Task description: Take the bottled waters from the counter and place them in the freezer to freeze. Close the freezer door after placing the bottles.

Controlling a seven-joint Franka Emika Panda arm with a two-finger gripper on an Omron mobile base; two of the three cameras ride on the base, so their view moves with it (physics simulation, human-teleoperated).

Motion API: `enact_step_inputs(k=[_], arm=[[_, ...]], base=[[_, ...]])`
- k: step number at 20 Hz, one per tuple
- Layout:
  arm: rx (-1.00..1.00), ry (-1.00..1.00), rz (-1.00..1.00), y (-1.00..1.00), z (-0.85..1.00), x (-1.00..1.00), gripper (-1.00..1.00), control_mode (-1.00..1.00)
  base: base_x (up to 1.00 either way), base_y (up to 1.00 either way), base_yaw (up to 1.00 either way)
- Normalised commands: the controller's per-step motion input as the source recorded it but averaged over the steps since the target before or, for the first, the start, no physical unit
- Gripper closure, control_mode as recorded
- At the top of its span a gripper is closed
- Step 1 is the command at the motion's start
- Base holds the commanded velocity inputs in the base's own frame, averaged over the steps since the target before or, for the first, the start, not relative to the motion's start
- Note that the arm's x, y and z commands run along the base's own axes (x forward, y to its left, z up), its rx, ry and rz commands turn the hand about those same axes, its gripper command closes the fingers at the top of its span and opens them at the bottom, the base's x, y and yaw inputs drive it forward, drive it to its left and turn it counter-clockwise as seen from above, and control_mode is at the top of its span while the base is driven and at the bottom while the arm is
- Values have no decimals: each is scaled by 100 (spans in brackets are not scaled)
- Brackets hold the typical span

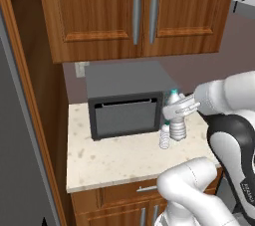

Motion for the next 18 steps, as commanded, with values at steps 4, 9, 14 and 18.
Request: enact_step_inputs(k=[4, 9, 14, 18], arm=[[-1, -24, 0, -31, 10, -55, 100, -100], [0, -7, -31, -44, 0, -16, 100, -100], [2, -7, -30, -36, 0, -28, 100, -100], [0, -19, -11, -7, 0, -54, 100, -100]], base=[[0, 0, 0], [0, 0, 0], [0, 0, 0], [0, 0, 0]])
